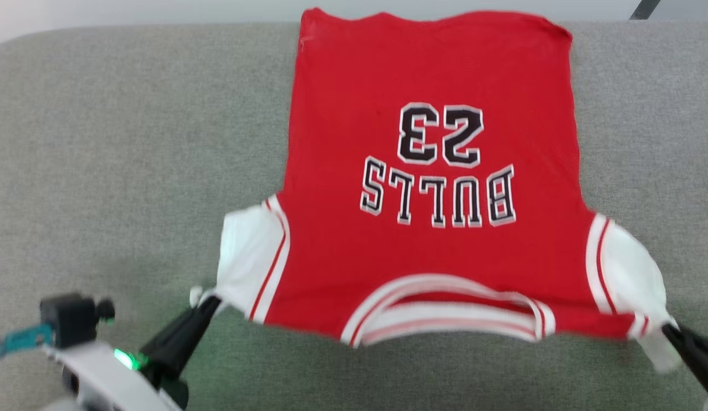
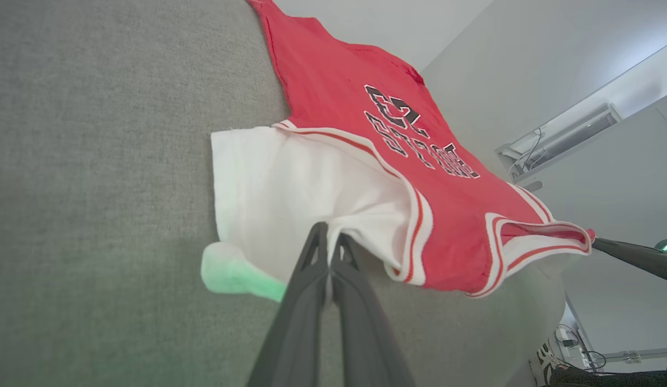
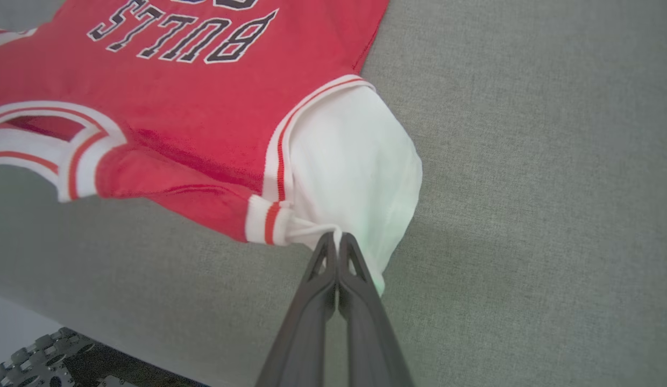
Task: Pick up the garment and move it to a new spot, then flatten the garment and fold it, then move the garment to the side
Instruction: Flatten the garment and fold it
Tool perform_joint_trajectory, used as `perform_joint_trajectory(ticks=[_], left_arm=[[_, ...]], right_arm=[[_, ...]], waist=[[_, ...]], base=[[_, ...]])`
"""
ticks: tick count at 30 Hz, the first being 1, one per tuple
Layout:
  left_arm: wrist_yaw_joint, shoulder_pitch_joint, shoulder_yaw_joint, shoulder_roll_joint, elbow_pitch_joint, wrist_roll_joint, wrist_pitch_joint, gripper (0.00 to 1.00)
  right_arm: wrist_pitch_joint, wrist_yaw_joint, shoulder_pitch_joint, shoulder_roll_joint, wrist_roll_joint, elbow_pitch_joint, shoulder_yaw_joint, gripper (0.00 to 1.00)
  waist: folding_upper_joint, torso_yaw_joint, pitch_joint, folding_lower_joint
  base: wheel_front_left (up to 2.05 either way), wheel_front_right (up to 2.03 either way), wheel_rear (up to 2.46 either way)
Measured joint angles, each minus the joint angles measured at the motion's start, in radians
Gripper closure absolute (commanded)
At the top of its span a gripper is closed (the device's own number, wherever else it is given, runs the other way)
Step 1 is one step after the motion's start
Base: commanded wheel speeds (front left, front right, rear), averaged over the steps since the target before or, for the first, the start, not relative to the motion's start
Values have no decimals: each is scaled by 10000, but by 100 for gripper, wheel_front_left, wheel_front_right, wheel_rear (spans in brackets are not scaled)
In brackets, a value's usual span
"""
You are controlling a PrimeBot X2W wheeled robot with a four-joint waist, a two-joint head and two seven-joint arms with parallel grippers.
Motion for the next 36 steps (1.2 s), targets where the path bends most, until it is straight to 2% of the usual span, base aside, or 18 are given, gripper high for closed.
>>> perform_joint_trajectory(ticks=[6,11,14,19,22,29,36], left_arm=[[451,1615,823,359,-1143,201,2,100],[585,1959,1097,324,-1346,541,0,100],[447,1760,876,-44,-1149,639,240,100],[336,1120,510,-750,-184,892,614,100],[115,897,251,-1266,516,892,798,100],[-188,365,-144,-2073,2069,1185,928,100],[-414,12,-389,-2447,2924,1421,955,100]], right_arm=[[917,0,1133,27,244,-750,-382,100],[1112,0,1127,-107,424,-892,-462,100],[1177,0,765,-508,403,-543,-54,100],[1101,0,340,-694,483,389,825,100],[938,0,198,-690,497,1089,1290,100],[-205,0,-206,-1028,161,2901,2236,100],[-1572,44,-789,-1197,-134,4405,3026,100]], waist=[[0,88,-59,1],[0,152,27,0],[0,161,84,0],[0,174,221,0],[0,179,325,0],[0,187,534,0],[0,173,629,0]], base=[[0,0,0],[0,0,0],[0,0,0],[0,0,0],[0,0,0],[0,0,0],[0,0,0]])
